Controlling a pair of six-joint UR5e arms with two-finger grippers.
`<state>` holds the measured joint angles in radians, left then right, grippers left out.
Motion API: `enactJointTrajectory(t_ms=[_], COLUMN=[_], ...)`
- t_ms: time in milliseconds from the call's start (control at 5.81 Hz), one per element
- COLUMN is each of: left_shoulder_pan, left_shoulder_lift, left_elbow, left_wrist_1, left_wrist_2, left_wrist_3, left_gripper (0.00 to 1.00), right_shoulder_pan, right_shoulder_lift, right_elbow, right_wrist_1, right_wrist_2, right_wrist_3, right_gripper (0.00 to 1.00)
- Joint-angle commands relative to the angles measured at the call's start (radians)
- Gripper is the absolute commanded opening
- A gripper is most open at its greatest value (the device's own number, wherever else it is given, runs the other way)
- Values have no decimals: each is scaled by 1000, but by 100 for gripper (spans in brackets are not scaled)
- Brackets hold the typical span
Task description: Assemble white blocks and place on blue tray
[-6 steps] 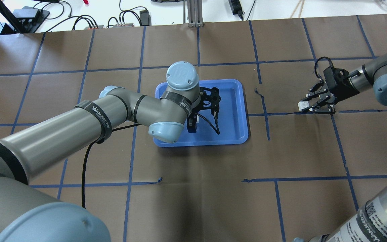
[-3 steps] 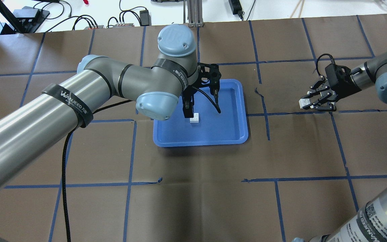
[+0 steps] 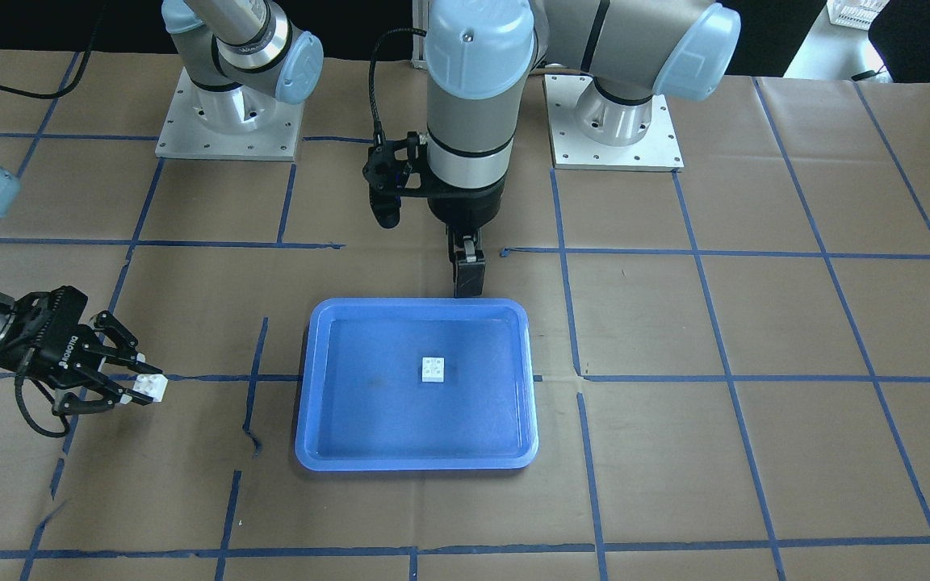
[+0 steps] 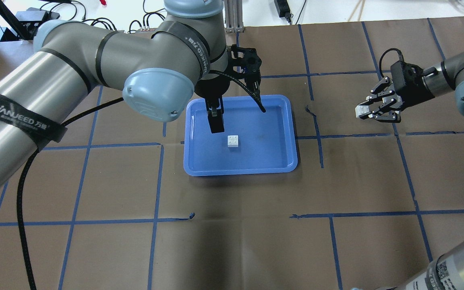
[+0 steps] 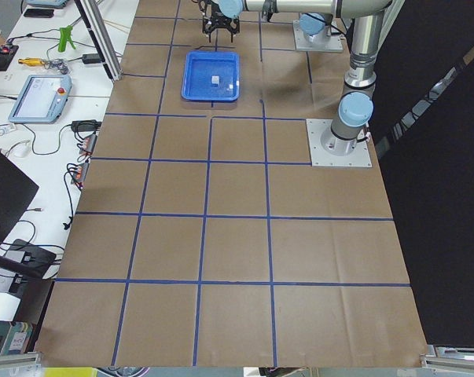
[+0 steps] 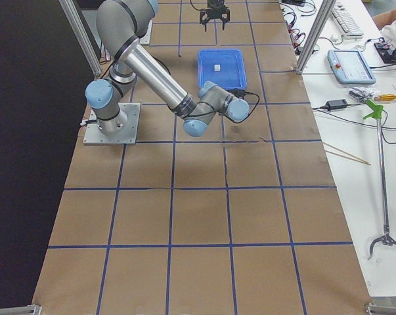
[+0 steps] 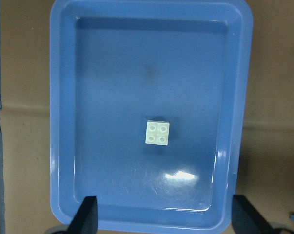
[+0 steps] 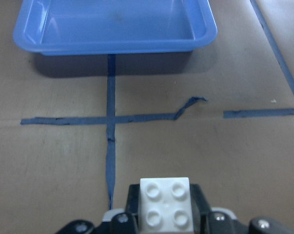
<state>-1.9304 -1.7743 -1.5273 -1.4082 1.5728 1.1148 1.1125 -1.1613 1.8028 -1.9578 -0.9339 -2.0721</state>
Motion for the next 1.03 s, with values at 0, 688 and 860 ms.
enactJointTrajectory(t_ms=[0,688,860], left_shoulder_pan=[14,217,238], left_shoulder_lift=[99,160,150], left_elbow=[-4,0,13], left_wrist_1=[-81,-97,-104], left_wrist_2=[13,15,56], left_wrist_3=[-86,-335,-345], left_gripper=[96,99,99], right_shoulder_pan=[131,381,421], right_shoulder_lift=[-29,-3,47], right_elbow=[1,125,135], right_wrist_1=[-10,-486,-618], right_wrist_2=[30,109,109], right_wrist_3=[123,517,605], right_gripper=[32,32,32])
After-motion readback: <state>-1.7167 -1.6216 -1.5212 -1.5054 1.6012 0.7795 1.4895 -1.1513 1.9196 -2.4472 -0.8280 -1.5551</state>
